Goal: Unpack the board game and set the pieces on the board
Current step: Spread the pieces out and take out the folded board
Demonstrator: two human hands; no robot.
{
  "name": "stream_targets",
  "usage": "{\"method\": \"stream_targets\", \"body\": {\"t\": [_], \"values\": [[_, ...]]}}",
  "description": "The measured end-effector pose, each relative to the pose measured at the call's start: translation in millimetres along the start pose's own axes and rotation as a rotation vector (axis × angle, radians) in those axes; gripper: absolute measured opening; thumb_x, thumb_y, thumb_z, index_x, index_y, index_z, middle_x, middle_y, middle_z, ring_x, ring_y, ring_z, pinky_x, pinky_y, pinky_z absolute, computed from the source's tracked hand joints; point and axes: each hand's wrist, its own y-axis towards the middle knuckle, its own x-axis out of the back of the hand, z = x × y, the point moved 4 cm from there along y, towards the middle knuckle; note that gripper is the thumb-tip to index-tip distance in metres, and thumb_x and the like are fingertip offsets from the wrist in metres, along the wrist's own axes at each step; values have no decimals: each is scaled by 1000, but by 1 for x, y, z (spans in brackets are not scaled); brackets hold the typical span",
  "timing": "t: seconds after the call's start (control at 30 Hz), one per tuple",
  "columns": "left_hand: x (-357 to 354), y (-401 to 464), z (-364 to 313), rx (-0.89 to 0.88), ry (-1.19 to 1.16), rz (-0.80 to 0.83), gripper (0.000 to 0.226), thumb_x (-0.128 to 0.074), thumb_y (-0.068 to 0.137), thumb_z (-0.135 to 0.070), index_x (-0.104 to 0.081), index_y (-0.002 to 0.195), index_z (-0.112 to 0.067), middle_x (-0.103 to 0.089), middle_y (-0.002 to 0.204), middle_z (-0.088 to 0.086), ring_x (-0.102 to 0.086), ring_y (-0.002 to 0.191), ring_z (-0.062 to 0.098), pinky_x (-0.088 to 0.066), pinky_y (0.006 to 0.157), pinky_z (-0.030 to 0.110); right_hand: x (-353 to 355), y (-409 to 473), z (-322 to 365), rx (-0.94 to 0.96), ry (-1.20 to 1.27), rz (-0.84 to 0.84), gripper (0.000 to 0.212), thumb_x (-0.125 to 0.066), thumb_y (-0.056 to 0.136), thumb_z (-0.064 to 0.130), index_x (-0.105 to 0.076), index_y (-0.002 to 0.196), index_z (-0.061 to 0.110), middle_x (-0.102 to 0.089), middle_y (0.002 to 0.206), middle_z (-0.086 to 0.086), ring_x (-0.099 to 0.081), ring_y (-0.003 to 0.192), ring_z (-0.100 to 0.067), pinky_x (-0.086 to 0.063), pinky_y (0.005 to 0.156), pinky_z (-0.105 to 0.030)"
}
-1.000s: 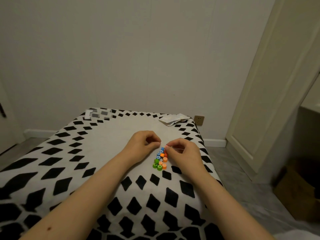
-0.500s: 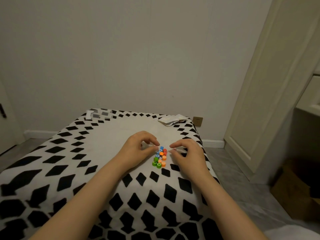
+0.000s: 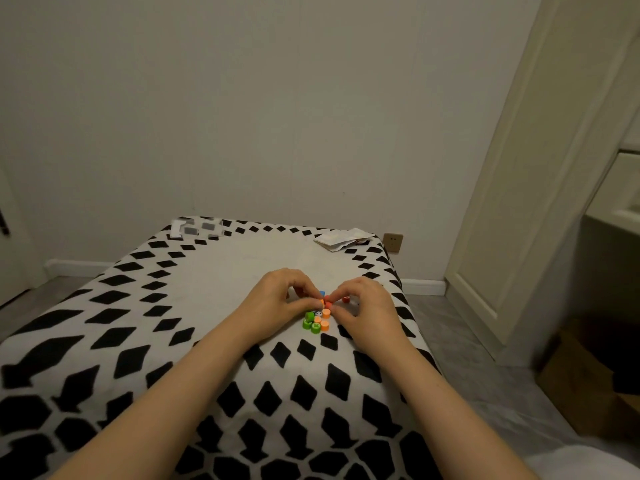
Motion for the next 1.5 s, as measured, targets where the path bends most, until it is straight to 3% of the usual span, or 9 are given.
{"method": "stream_targets", "body": {"t": [0.17, 0.33, 0.6, 0.77, 0.97, 1.07, 1.17, 1.37, 1.5], "values": [[11, -4, 4, 86, -85, -182, 4, -66, 83, -25, -68, 84, -28, -67, 84, -13, -59, 82, 1, -45, 70, 17, 5, -2, -2, -27, 89, -80, 11, -64, 85, 28, -66, 96, 28, -59, 105, 12, -49, 102, -4, -42, 92, -22], [12, -13, 5, 140, 30, -179, 5, -70, 79, -27, -66, 80, -27, -64, 83, -13, -58, 82, 2, -40, 67, 12, 12, -11, -9, -59, 218, -192, 12, -64, 85, 15, -65, 91, 25, -60, 91, 15, -55, 86, 1, -36, 66, -4], [10, -17, 5, 158, 125, -103, 11, -65, 81, -36, -66, 84, -26, -62, 88, -11, -57, 82, 6, -51, 75, 26, 7, -9, -5, -2, -98, -26, 18, -59, 88, 23, -69, 103, 27, -63, 109, 6, -53, 104, -10, -46, 98, -33], [12, -23, -5, 85, -14, -71, 15, -65, 79, -39, -68, 90, -30, -63, 95, -15, -55, 86, 5, -43, 72, 18, 13, -16, -4, 40, -31, -129, 15, -62, 86, 30, -67, 100, 31, -61, 104, 10, -51, 97, -6, -44, 95, -32], [9, -27, -11, 85, -20, 7, 10, -70, 78, -30, -71, 88, -30, -66, 90, -14, -56, 77, 4, -38, 63, 13, 11, -23, -7, 45, 92, -92, 9, -65, 84, 25, -67, 92, 30, -63, 99, 11, -53, 87, -3, -41, 74, -10], [17, -29, -11, 119, -74, -123, 8, -69, 79, -26, -68, 83, -33, -66, 83, -16, -54, 69, -3, -40, 58, 11, 13, -15, -6, 39, 57, -114, 12, -62, 86, 25, -67, 97, 29, -63, 100, 10, -52, 89, -5, -46, 82, -20], [23, -32, -9, 178, -109, -211, 5, -68, 80, -23, -67, 82, -27, -65, 81, -12, -55, 71, 3, -40, 61, 13, 9, -1, -1, 44, -61, -71, 16, -58, 89, 28, -67, 102, 29, -61, 102, 9, -50, 95, -8, -46, 90, -30], [17, -34, -4, 255, -69, -152, 6, -73, 76, -25, -68, 75, -21, -66, 79, 1, -53, 65, 9, -44, 58, 17, -1, 17, 2, 41, -157, -6, 20, -60, 86, 38, -68, 102, 28, -55, 92, 10, -50, 88, -8, -49, 88, -34], [15, -34, 2, 237, 12, -92, 9, -73, 75, -29, -67, 74, -22, -67, 80, 1, -51, 65, 12, -49, 63, 26, 0, 22, 5, 43, -211, -14, 20, -59, 86, 39, -68, 99, 27, -59, 99, 7, -50, 96, -11, -46, 92, -36]]}}
